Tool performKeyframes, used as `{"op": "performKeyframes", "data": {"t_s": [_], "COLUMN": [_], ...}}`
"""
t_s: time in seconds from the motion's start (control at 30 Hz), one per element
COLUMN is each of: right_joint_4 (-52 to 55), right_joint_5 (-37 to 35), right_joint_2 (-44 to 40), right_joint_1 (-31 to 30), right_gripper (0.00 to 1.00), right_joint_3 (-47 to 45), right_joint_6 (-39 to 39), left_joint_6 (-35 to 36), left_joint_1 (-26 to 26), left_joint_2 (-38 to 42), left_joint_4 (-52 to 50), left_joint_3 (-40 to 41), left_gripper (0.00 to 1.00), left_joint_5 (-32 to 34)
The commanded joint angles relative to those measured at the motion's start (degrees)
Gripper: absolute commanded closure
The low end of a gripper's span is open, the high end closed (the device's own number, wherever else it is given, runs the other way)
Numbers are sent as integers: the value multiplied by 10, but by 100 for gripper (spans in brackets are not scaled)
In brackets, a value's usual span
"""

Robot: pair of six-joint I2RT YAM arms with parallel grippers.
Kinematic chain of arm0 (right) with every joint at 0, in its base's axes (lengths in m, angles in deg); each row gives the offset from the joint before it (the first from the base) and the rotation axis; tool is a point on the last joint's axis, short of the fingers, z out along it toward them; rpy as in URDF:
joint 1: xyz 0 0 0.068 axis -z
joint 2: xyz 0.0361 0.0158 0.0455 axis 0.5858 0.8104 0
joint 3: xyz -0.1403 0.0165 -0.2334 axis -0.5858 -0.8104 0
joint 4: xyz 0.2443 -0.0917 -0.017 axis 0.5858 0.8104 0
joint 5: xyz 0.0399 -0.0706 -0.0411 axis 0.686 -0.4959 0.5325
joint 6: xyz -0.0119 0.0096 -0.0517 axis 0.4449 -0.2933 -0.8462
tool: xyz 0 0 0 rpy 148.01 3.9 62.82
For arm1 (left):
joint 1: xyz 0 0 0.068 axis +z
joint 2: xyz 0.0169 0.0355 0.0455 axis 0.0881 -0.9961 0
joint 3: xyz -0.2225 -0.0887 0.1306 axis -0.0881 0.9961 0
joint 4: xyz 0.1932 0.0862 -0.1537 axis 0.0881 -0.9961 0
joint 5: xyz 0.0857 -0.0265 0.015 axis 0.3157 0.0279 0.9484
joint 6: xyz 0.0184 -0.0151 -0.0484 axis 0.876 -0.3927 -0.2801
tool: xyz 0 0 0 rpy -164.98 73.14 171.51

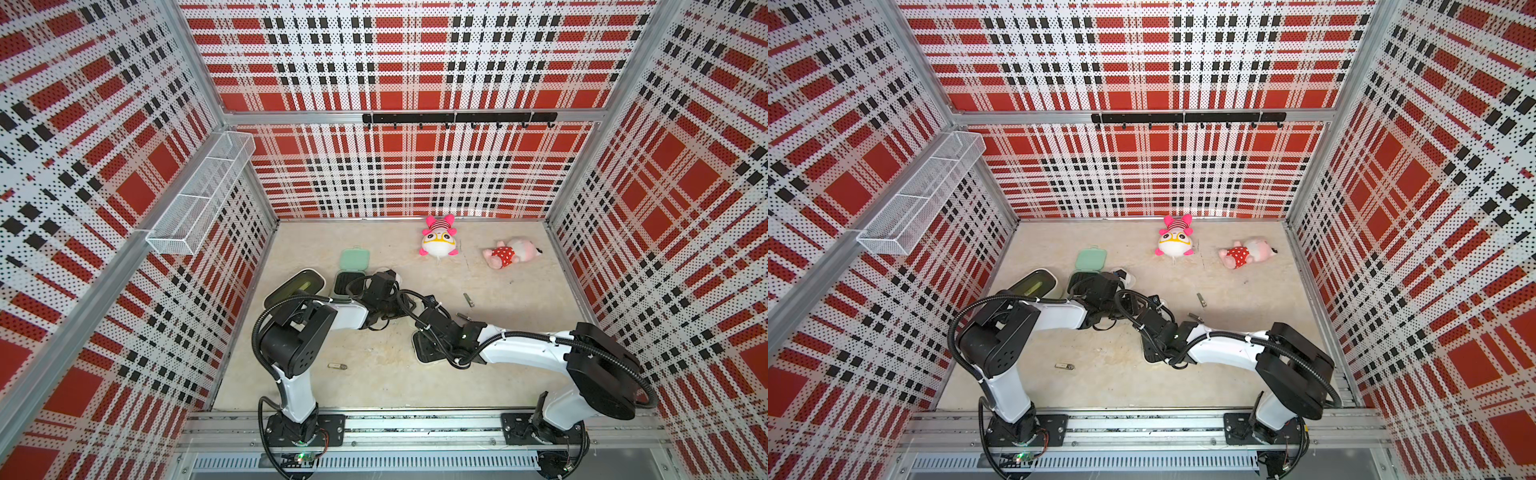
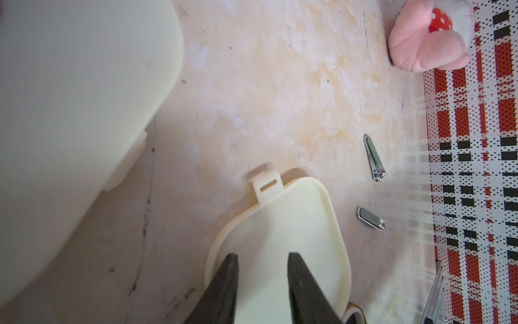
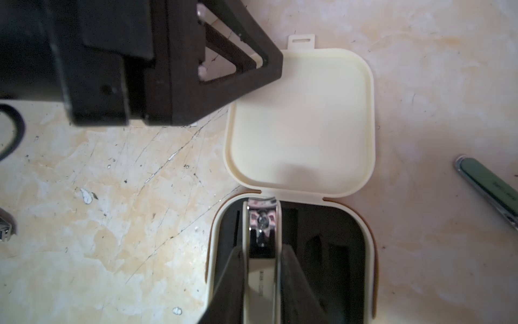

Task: Organize nail clipper sets
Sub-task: Place the nail clipper in the storage box.

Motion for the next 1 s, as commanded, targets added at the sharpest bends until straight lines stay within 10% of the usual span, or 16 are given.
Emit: {"op": "performKeyframes", "data": {"t_s": [0.0,0.97], "right_joint_4": [-26,-88], "right_joint_5": [-22,-43], "right_joint_2": [14,11], "right_joint_1": [-5,-6], "right_gripper": [85,86], "right_joint_3": [-9,-60], "right_joint_6": [23,-16], "left_joint_6": [0,0], "left_joint_1": [6,13], "left_joint_2": [7,7], "left_joint_4": [-20,-18], "left_joint_3": [14,17], "left_gripper": [65,65], "left_joint_5": [7,5]}}
